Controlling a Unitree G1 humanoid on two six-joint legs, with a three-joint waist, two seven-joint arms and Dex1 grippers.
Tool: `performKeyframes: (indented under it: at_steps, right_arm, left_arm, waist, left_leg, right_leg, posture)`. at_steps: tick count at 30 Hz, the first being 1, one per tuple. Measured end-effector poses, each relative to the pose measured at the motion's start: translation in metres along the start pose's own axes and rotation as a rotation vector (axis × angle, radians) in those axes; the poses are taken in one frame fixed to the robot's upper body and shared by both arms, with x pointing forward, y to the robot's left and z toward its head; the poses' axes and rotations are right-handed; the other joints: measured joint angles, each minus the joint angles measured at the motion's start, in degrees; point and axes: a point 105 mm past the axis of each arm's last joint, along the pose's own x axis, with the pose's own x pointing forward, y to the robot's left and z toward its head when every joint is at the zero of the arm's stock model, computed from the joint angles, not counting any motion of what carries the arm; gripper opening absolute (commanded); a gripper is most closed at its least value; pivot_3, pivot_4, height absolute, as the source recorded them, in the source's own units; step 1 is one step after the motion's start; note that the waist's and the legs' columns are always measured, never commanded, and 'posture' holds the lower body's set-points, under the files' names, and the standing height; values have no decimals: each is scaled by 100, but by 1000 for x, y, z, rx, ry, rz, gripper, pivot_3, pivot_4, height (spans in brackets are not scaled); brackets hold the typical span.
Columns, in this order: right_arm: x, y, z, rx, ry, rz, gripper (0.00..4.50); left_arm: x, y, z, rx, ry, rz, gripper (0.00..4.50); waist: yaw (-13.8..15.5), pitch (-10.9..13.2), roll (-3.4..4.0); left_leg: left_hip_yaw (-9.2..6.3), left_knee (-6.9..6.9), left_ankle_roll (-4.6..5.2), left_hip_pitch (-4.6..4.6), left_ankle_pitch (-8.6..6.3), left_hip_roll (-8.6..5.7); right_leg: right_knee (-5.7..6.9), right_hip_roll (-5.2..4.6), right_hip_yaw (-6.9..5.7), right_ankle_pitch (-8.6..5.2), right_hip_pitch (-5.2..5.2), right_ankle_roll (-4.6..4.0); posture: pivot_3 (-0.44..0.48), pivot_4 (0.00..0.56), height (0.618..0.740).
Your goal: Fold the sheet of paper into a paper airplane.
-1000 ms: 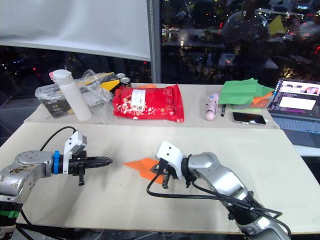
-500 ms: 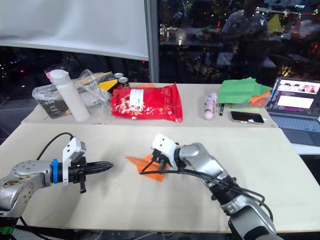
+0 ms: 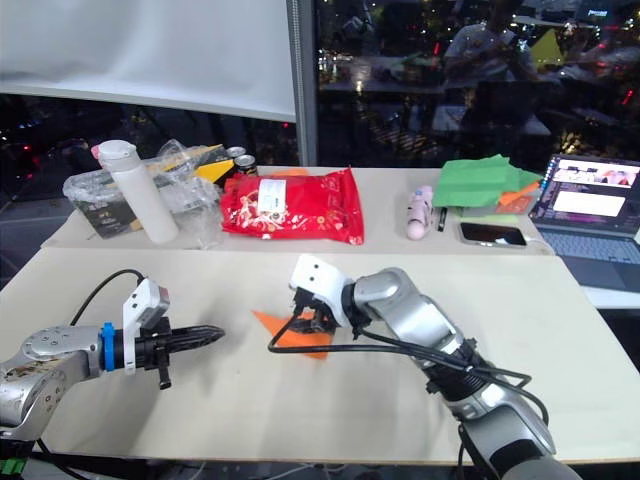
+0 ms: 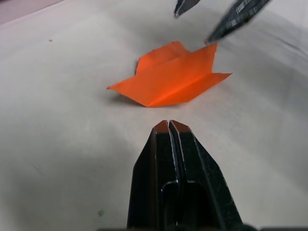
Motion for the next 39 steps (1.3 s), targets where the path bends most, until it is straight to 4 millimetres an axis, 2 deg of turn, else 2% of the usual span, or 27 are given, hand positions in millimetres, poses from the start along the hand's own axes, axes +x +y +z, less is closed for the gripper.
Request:
performKeyframes:
  at_steps: [6, 9, 15, 19, 23, 28, 30, 33, 36, 39]
  right_arm:
    - [11, 7, -18, 21, 56, 0, 2881]
    - [19, 8, -29, 58, 79, -16, 2087]
    - [20, 4, -36, 81, 101, -49, 20]
    - [8, -4, -40, 129, 96, -82, 20]
    - [-23, -25, -64, 246, 126, -183, 20]
    - [-114, -106, -111, 409, 221, -617, 20]
    - [-143, -134, -128, 462, 255, -796, 20]
    - [-184, -152, -159, 596, 288, -990, 20]
    - [-201, -159, -179, 722, 257, -1078, 20]
    - [-201, -161, -188, 749, 254, -1103, 20]
  left_arm:
    - [0, 3, -2, 13, 9, 11, 0]
    - [3, 5, 1, 29, 5, 7, 0]
    - [7, 7, -1, 24, 17, 0, 0]
    - [10, 10, -1, 52, 26, 2, 0]
    - [13, 9, -4, 38, 19, -2, 0]
    - [16, 9, -7, 25, 17, -4, 0]
    - [22, 10, -8, 40, 30, -11, 0]
    - [27, 10, -13, 40, 42, -18, 0]
    - [32, 12, -12, 34, 33, -15, 0]
    - [33, 12, -14, 39, 43, -6, 0]
  waist:
    - [0, 0, -1]
    - [0, 0, -1]
    - [0, 0, -1]
    - [2, 0, -1]
    - [44, 0, 0]
    - [52, 0, 0]
    - [8, 0, 1]
    - [-13, 0, 4]
    - [-43, 1, 5]
    - [-78, 1, 8]
  left_leg:
    - [0, 1, 0, 0, 0, 0]
    - [0, 1, 0, -1, 0, 0]
    - [0, 1, 0, -2, 0, 0]
    - [0, 1, 0, -3, 0, -1]
    - [1, 5, 0, -11, 0, -5]
    - [3, 5, 0, -8, 0, -10]
    - [6, 2, 1, -6, 0, -8]
    - [8, -1, 3, -6, 0, -8]
    - [11, 0, 4, -6, 0, -9]
    - [11, 2, 4, -3, 0, -9]
  right_leg:
    - [0, 0, 0, 0, 1, 0]
    - [1, 0, 0, 0, 1, 0]
    - [2, 1, 0, 0, 4, 0]
    - [1, 0, 0, 1, 9, 1]
    - [-5, -2, 2, 0, 10, 0]
    - [-8, -6, 2, 3, 14, -1]
    - [-7, -5, 3, 5, 21, -3]
    - [-6, -4, 6, 9, 23, -11]
    - [-7, -4, 10, 15, 24, -21]
    - [-6, -3, 11, 13, 29, -16]
  posture:
    - [0, 150, 715]
    - [0, 150, 715]
    - [0, 150, 715]
    - [0, 150, 715]
    - [0, 150, 715]
    - [0, 150, 715]
    - [0, 150, 715]
    - [0, 150, 715]
    - [0, 150, 715]
    - [0, 150, 715]
